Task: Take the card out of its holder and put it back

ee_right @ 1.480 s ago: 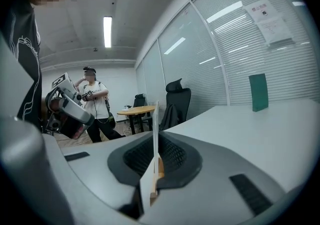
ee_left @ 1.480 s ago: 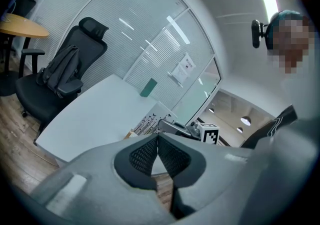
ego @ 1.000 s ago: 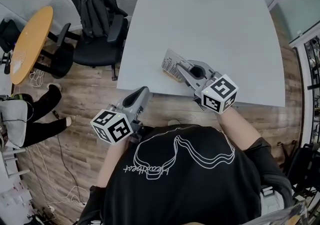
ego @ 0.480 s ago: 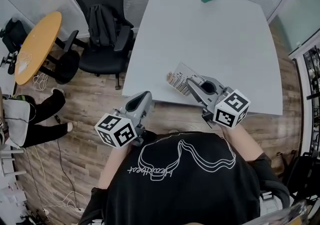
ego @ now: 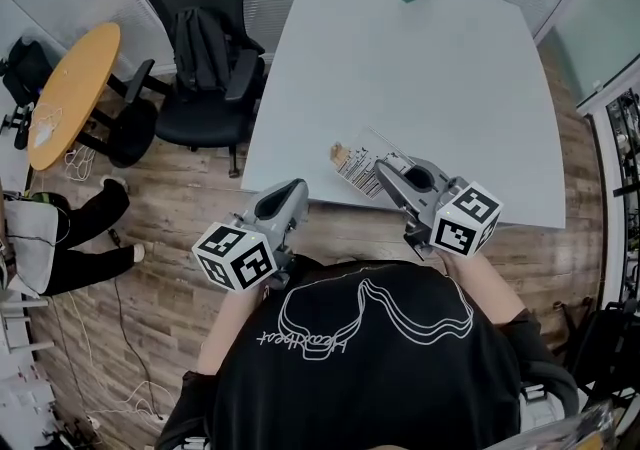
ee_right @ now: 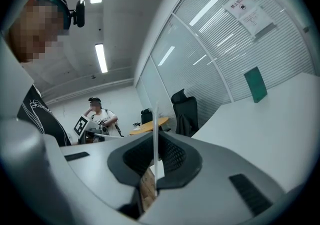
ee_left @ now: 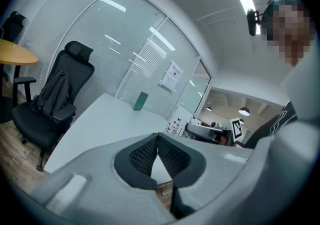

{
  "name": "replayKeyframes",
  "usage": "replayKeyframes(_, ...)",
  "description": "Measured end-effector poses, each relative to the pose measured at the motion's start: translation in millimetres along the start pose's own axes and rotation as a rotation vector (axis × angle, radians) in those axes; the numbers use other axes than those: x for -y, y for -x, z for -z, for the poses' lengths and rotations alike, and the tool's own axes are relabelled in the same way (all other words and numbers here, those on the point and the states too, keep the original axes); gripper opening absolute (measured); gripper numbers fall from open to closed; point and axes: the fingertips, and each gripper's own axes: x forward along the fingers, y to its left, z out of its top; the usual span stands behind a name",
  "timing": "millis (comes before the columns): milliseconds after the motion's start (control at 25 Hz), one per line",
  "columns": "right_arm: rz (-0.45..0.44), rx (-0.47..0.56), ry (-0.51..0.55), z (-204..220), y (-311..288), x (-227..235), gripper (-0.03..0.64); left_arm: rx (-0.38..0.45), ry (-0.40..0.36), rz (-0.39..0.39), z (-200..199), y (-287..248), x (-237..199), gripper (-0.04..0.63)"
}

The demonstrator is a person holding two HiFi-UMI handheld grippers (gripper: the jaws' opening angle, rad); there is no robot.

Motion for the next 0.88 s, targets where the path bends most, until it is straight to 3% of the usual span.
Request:
replayKeyframes(600,0.02,-0.012,0.044,0,-13,4,0.023,-0.016,0.02,0.002,3,-1,-3,0.014)
replayKeyframes(880,0.073,-0.029,0.136,2,-29,17,0.023,-0.026,0.04,-0.001,5,-1,-5,0.014)
